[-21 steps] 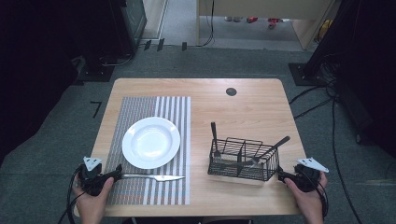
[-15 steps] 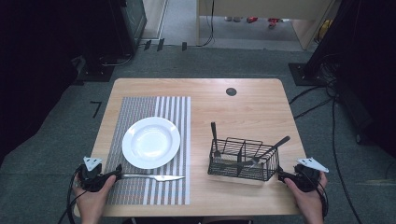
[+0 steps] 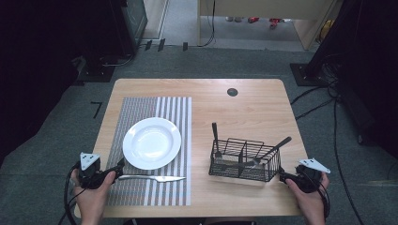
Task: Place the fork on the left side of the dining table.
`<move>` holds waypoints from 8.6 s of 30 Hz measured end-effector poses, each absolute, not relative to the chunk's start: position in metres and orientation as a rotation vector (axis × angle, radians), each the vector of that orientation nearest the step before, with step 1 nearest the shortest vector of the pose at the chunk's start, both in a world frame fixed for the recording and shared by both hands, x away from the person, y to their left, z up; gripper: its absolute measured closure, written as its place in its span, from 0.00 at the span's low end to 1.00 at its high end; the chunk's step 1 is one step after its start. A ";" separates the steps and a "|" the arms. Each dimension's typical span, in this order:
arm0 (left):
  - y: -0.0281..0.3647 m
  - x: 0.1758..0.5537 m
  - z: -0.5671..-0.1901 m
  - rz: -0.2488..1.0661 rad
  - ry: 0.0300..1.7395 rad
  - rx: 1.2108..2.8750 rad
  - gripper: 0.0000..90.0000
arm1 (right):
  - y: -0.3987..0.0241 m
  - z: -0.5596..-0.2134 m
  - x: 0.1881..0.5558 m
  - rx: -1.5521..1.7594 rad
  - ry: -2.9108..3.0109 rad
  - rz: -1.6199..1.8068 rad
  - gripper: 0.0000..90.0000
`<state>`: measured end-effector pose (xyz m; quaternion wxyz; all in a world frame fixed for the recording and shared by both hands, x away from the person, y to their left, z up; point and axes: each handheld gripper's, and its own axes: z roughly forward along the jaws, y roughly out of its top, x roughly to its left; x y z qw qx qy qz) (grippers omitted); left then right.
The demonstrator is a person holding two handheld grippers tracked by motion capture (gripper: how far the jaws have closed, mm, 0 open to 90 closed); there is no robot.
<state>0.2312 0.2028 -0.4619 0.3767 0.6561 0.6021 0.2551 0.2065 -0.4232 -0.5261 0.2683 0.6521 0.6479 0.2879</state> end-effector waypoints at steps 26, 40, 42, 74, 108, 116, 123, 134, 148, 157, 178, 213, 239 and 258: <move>0.090 0.261 -0.402 0.512 1.217 1.720 0.16 | -0.423 -0.527 0.207 1.754 1.777 0.775 0.02; 0.042 0.273 -0.379 0.438 1.081 1.743 0.25 | -0.422 -0.527 0.207 1.753 1.777 0.775 0.02; 0.035 0.275 -0.378 0.410 1.054 1.745 0.28 | -0.422 -0.527 0.207 1.753 1.777 0.776 0.02; -0.048 0.305 -0.374 0.121 0.743 1.862 0.96 | -0.422 -0.527 0.207 1.754 1.776 0.776 0.02; -0.011 0.292 -0.296 0.144 0.671 1.540 0.99 | -0.422 -0.527 0.207 1.754 1.776 0.776 0.02; 0.018 0.305 -0.287 0.171 0.722 1.437 0.99 | -0.422 -0.527 0.207 1.753 1.776 0.776 0.02; 0.037 0.321 -0.296 0.180 0.800 1.365 0.99 | -0.422 -0.527 0.207 1.753 1.776 0.776 0.02; 0.070 0.351 -0.332 0.201 0.960 1.254 0.99 | -0.422 -0.527 0.207 1.753 1.775 0.776 0.02; 0.118 0.391 -0.402 0.172 1.199 1.075 0.99 | -0.422 -0.527 0.207 1.753 1.777 0.774 0.02; 0.138 0.409 -0.446 0.156 1.339 0.849 0.99 | -0.422 -0.527 0.207 1.752 1.778 0.774 0.02; 0.144 0.437 -0.498 0.126 1.552 0.653 0.99 | -0.422 -0.527 0.207 1.752 1.777 0.775 0.02; 0.157 0.469 -0.502 0.094 1.882 0.933 0.54 | -0.422 -0.527 0.207 1.753 1.777 0.775 0.02; 0.155 0.495 -0.493 -0.046 2.086 1.055 0.21 | -0.422 -0.527 0.207 1.754 1.777 0.776 0.02; 0.168 0.481 -0.465 0.239 2.019 1.180 0.21 | -0.422 -0.527 0.207 1.753 1.777 0.775 0.02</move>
